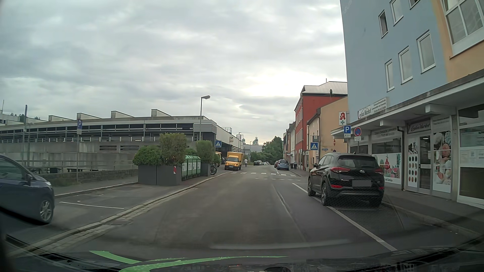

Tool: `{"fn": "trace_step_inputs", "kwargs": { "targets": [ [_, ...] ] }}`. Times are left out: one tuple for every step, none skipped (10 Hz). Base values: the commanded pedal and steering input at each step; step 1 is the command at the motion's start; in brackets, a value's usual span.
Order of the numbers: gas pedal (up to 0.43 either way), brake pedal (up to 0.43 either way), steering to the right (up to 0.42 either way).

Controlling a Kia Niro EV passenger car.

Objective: Follow the waypoints while adhering to traffic rules and regulations

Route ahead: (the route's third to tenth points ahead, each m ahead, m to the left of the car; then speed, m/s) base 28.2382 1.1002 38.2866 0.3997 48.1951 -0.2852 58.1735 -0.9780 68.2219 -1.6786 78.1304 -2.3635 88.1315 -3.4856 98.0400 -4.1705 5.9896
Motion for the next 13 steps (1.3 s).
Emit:
{"fn": "trace_step_inputs", "kwargs": {
  "targets": [
    [0.000,0.000,-0.018],
    [0.000,0.000,-0.015],
    [0.000,0.000,-0.008],
    [0.000,0.000,-0.001],
    [0.000,0.000,0.004],
    [0.000,0.000,0.006],
    [0.000,0.000,0.007],
    [0.000,0.000,0.009],
    [0.000,0.000,0.011],
    [0.000,0.000,0.014],
    [0.000,0.000,0.018],
    [0.000,0.000,0.021],
    [0.000,0.000,0.024]
  ]
}}
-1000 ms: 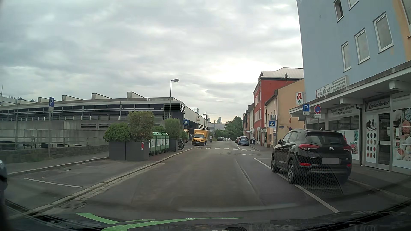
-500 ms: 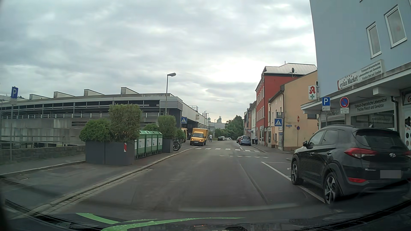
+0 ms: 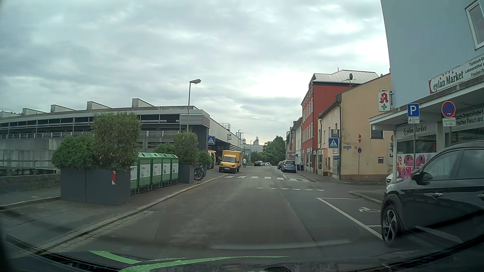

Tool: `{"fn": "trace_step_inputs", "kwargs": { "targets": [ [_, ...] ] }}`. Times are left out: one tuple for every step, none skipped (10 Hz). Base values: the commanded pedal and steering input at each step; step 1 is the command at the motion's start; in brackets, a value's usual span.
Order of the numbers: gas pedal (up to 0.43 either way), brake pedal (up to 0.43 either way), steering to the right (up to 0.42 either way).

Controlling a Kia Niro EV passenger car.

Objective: Follow the waypoints while adhering to traffic rules and regulations

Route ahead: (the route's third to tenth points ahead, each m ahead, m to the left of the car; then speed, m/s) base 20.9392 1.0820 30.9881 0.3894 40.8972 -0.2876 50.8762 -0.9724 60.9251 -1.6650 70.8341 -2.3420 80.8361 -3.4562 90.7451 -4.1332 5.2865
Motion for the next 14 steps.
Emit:
{"fn": "trace_step_inputs", "kwargs": {
  "targets": [
    [0.000,0.000,0.028],
    [0.000,0.012,0.033],
    [0.000,0.037,0.036],
    [0.000,0.104,0.040],
    [0.000,0.128,0.045],
    [0.000,0.134,0.050],
    [0.000,0.140,0.054],
    [0.000,0.140,0.058],
    [0.000,0.140,0.062],
    [0.000,0.146,0.067],
    [0.000,0.134,0.068],
    [0.000,0.140,0.068],
    [0.000,0.152,0.068],
    [0.000,0.159,0.065]
  ]
}}
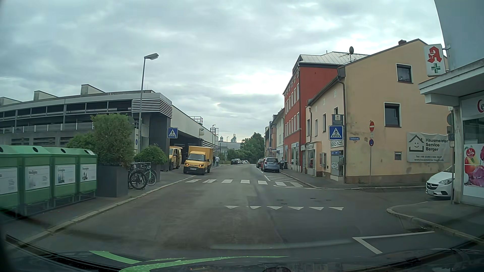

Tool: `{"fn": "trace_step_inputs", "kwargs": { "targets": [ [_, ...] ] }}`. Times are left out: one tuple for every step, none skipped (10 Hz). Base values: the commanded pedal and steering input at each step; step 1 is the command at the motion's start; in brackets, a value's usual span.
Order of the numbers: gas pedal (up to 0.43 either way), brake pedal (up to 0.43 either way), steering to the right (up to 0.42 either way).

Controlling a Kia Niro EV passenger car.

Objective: Follow the waypoints while adhering to traffic rules and regulations

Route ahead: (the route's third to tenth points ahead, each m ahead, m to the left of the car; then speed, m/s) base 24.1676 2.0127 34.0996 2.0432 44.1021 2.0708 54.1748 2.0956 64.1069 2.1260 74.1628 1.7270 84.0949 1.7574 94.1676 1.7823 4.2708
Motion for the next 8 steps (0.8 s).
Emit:
{"fn": "trace_step_inputs", "kwargs": {
  "targets": [
    [0.000,0.165,0.057],
    [0.000,0.165,0.049],
    [0.000,0.171,0.039],
    [0.000,0.177,0.026],
    [0.000,0.177,0.014],
    [0.000,0.177,-0.001],
    [0.000,0.183,-0.015],
    [0.000,0.183,-0.028]
  ]
}}
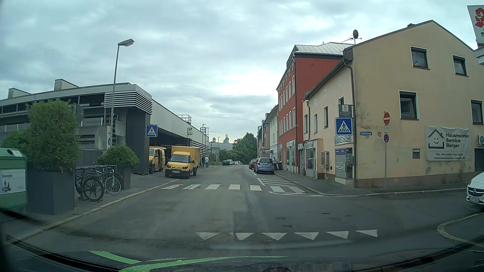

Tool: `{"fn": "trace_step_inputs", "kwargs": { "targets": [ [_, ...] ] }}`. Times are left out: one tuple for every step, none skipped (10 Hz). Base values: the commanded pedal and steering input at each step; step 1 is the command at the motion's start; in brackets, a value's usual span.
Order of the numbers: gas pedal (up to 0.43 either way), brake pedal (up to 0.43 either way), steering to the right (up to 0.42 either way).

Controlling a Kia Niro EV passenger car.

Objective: Follow the waypoints while adhering to traffic rules and regulations

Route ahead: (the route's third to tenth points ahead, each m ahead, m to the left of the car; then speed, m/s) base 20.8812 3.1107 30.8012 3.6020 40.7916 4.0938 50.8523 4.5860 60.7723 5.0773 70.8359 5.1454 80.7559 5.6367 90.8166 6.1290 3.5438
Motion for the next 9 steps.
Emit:
{"fn": "trace_step_inputs", "kwargs": {
  "targets": [
    [0.000,0.177,-0.041],
    [0.000,0.183,-0.048],
    [0.000,0.195,-0.048],
    [0.000,0.189,-0.049],
    [0.000,0.189,-0.048],
    [0.000,0.189,-0.048],
    [0.000,0.195,-0.047],
    [0.000,0.195,-0.043],
    [0.000,0.189,-0.038]
  ]
}}
